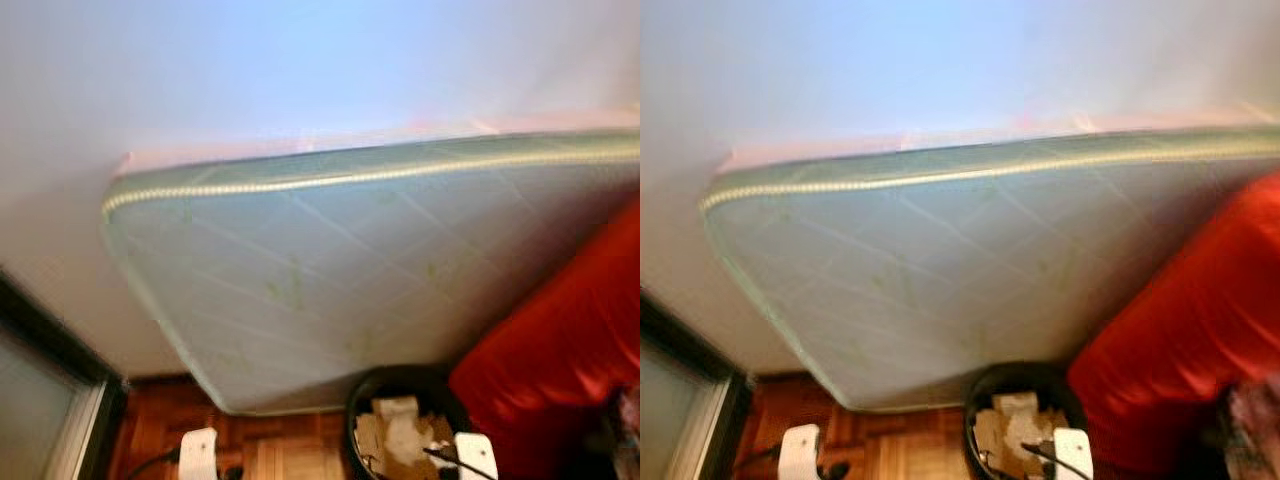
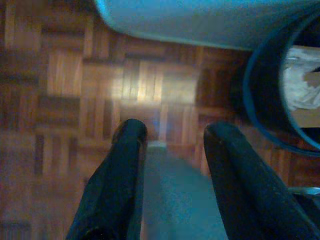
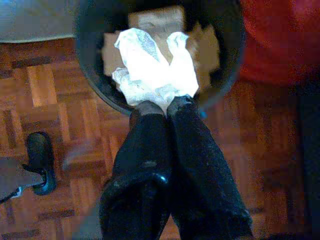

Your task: Clean up the room

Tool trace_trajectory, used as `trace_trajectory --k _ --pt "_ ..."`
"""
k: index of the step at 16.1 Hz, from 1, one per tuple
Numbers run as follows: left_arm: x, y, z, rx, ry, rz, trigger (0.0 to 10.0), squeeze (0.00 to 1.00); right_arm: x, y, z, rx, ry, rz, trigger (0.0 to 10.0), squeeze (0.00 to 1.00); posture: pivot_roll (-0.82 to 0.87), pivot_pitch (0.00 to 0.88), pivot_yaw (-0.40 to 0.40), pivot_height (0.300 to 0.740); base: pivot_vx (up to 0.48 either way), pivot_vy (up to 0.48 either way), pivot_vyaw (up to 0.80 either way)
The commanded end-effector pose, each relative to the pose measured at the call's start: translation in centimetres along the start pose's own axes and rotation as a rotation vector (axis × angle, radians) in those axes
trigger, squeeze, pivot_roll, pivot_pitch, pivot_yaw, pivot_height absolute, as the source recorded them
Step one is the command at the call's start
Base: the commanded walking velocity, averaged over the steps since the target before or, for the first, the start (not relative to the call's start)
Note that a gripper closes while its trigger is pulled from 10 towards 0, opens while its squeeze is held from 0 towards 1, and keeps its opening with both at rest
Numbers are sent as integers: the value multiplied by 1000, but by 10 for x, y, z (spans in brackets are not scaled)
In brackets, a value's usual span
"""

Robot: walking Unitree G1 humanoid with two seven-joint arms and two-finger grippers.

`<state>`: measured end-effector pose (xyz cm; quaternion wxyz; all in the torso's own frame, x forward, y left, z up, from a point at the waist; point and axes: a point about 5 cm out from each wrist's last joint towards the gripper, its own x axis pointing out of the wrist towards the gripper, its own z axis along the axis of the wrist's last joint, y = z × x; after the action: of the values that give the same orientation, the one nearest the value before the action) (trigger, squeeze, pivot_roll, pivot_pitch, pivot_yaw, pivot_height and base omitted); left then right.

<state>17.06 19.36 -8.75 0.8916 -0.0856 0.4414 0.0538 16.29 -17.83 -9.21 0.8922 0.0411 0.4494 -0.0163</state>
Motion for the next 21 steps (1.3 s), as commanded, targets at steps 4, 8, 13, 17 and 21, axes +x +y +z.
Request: trace_trajectory --k 4,8,13,17,21 --pt "-1 6 -2 4 18 15 10000 0 0 4 -1 5 4 10 10000 0 -2 78 -5 740 157 0 0" --pt "-1 5 -1 13 9 6 10000 0 1 3 2 17 -15 3 10000 0 -2 76 -5 740 143 0 0" --pt "-1 5 0 16 -14 -2 10000 0 5 -2 30 85 -104 -4 10000 0 4 71 -3 740 0 0 0" --pt "-1 4 1 18 -16 -8 10000 0 6 -1 36 91 -119 -2 10000 0 1 75 -4 740 0 0 0" --pt "-1 4 1 18 -19 -10 10000 0 5 -2 31 103 -112 -11 10000 0 2 77 -4 740 0 0 0"
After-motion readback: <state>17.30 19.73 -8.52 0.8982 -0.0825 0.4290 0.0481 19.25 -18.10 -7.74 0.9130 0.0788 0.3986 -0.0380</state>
